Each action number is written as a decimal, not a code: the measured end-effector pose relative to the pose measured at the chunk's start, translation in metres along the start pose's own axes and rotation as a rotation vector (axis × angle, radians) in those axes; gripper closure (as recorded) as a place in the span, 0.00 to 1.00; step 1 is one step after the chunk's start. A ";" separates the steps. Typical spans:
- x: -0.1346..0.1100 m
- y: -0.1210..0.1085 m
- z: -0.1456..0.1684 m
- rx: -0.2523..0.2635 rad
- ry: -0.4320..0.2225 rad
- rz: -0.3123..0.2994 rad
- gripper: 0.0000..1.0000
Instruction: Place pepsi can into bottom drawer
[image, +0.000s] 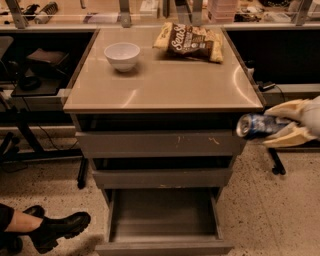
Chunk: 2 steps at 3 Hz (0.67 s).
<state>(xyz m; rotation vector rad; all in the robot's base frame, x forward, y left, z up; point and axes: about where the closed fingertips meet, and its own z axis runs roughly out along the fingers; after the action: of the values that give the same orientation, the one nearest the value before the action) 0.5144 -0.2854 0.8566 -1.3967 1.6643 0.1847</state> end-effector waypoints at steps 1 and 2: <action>0.049 0.034 0.099 -0.047 0.004 0.004 1.00; 0.107 0.053 0.193 -0.088 0.045 0.037 1.00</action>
Offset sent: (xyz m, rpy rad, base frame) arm 0.1030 0.0737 -0.3017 -0.0609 0.1676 -0.0038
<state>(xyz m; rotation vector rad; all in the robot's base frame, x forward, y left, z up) 0.5819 -0.2214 0.6497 -1.4456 1.7384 0.2517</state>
